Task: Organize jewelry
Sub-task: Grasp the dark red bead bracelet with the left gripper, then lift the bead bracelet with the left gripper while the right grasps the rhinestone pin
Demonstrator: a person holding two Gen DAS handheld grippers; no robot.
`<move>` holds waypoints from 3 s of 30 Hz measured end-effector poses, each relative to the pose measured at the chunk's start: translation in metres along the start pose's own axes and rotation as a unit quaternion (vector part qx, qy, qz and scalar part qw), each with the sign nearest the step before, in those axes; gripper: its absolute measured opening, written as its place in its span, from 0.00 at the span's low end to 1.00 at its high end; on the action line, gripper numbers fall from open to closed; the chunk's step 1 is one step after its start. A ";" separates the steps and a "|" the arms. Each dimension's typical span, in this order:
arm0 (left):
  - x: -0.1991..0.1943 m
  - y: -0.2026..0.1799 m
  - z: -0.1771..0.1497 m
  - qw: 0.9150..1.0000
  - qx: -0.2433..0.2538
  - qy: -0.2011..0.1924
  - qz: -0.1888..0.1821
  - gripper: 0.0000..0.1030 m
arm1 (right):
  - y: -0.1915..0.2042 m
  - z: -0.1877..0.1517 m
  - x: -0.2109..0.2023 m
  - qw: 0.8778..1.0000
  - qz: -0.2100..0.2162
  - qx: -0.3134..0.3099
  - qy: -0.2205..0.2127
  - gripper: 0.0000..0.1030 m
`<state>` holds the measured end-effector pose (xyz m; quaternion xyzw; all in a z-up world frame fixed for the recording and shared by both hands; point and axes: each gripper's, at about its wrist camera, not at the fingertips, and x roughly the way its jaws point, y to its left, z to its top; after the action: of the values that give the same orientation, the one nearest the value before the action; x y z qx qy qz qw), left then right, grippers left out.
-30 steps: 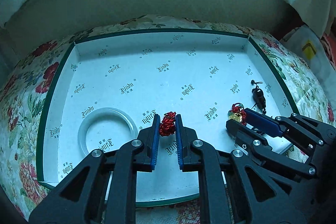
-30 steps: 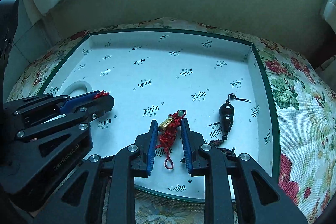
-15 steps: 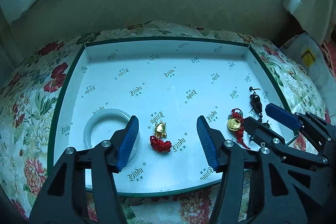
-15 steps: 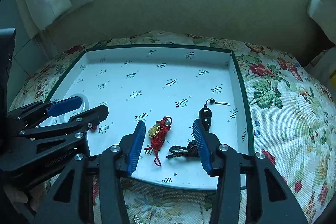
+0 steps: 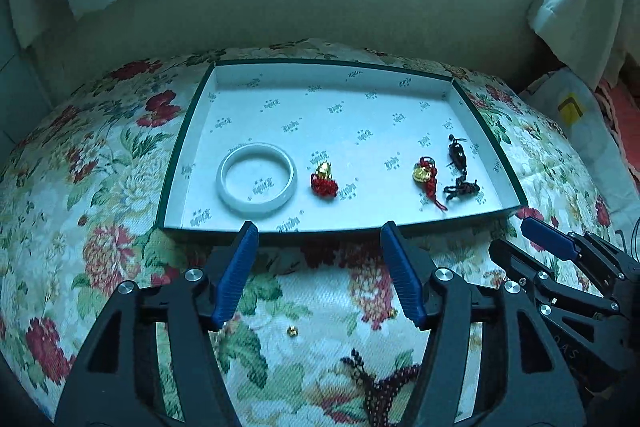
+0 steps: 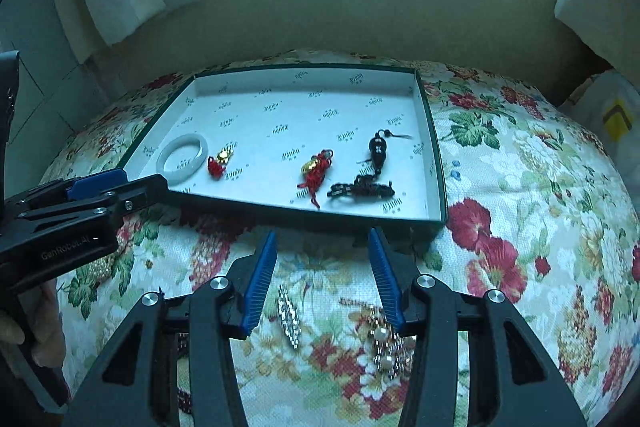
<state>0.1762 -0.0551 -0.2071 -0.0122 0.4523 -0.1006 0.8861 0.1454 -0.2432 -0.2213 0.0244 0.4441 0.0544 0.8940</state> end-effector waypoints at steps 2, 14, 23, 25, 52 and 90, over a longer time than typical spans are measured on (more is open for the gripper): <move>-0.006 0.001 -0.013 1.000 -0.001 0.005 0.002 0.62 | 0.000 -0.011 -0.005 1.000 0.000 0.002 0.007 0.46; -0.023 -0.012 -0.064 0.999 -0.011 0.031 0.004 0.62 | -0.013 -0.058 -0.027 0.999 -0.018 0.011 0.033 0.46; -0.025 -0.037 -0.081 0.999 -0.002 0.038 0.005 0.62 | -0.032 -0.073 -0.040 0.999 -0.022 0.019 0.046 0.46; -0.024 -0.045 -0.085 0.999 0.003 0.041 0.009 0.66 | -0.036 -0.076 -0.042 0.998 -0.021 0.019 0.049 0.46; -0.004 -0.067 -0.106 0.997 0.046 0.049 0.030 0.36 | -0.049 -0.088 -0.039 0.997 -0.001 0.036 0.065 0.46; -0.041 -0.001 -0.094 0.999 0.006 0.025 0.021 0.10 | 0.012 -0.065 -0.018 0.998 0.024 -0.012 0.055 0.46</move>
<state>0.0768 -0.0416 -0.2296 0.0051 0.4738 -0.0846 0.8765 0.0822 -0.2335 -0.2453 0.0216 0.4916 0.0826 0.8666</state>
